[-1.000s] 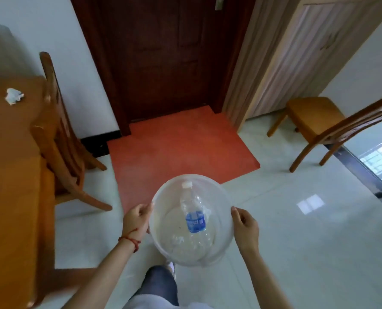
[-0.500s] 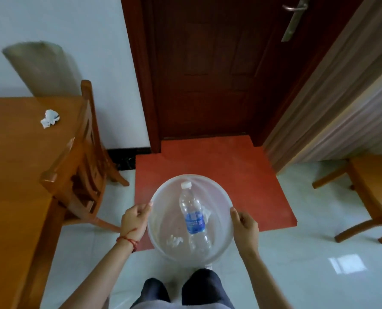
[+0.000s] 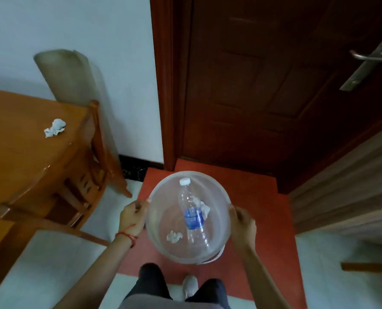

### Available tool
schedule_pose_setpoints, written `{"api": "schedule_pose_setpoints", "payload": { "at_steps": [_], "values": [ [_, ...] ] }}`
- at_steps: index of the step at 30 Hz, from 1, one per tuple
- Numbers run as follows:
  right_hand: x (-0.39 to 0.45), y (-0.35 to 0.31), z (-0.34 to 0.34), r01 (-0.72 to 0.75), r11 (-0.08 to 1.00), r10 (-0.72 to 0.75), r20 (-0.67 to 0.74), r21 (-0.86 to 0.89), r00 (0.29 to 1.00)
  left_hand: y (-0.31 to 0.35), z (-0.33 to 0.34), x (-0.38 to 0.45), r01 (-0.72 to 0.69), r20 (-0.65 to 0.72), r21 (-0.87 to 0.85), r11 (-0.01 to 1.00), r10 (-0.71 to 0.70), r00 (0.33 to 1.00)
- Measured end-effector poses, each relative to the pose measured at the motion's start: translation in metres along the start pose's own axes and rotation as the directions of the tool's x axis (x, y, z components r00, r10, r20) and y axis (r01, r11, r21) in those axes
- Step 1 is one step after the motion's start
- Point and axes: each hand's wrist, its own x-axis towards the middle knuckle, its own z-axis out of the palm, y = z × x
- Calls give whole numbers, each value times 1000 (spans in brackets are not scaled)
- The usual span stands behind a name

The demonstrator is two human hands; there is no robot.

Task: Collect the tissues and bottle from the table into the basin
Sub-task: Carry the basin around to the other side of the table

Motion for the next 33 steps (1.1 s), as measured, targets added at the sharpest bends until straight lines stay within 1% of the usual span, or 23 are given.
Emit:
{"api": "schedule_pose_setpoints", "payload": {
  "at_steps": [4, 8, 15, 20, 27, 29, 33],
  "values": [
    [44, -18, 6, 14, 1000, -14, 53, 10, 998, 15, 13, 22, 38, -39, -34, 999, -40, 998],
    [88, -39, 26, 47, 999, -47, 109, 3, 993, 26, 19, 60, 72, -75, -37, 997, -75, 994],
    [177, -80, 85, 79, 997, -74, 181, -23, 981, 46, 17, 147, 103, -139, -63, 993, -111, 984],
    [229, -115, 131, 106, 993, -91, 242, -51, 966, 62, 8, 201, 159, -162, -127, 979, -178, 970],
    [279, -146, 185, 169, 978, -113, 374, -120, 921, 71, -9, 244, 189, -242, -185, 964, -231, 942],
    [292, -158, 200, 190, 975, -125, 413, -119, 902, 73, -11, 252, 213, -275, -191, 958, -261, 925],
    [319, -182, 233, 264, 956, -163, 518, -128, 840, 82, -13, 264, 260, -353, -240, 935, -334, 874]
  ]
}}
